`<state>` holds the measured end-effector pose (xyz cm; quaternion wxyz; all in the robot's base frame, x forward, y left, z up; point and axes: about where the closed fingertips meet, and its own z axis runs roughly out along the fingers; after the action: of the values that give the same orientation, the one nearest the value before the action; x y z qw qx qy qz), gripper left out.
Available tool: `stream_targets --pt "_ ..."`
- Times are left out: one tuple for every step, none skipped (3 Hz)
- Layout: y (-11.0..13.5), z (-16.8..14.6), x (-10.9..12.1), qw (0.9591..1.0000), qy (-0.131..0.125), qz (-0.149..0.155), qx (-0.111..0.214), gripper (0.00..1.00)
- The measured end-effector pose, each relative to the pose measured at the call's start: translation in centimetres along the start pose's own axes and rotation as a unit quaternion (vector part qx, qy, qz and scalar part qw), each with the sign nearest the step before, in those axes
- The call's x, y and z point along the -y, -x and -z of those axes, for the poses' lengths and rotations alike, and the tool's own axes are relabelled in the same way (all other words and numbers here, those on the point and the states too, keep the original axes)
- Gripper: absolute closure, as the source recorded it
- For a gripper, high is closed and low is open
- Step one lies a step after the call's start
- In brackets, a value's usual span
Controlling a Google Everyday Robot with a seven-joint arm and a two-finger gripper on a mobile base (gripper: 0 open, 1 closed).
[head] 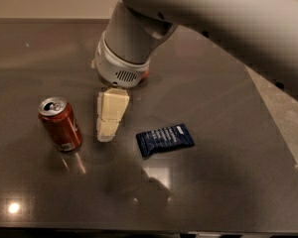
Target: Pick coke can
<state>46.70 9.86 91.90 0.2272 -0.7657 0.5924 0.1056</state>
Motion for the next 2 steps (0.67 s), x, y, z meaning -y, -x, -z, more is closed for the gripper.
stream_targets --pt "1.2 -0.6 -0.4 0.9998 0.01 0.013 0.008 0.0" --pt "5.1 -2.4 0.0 0.9979 0.037 0.043 0.032 0.0"
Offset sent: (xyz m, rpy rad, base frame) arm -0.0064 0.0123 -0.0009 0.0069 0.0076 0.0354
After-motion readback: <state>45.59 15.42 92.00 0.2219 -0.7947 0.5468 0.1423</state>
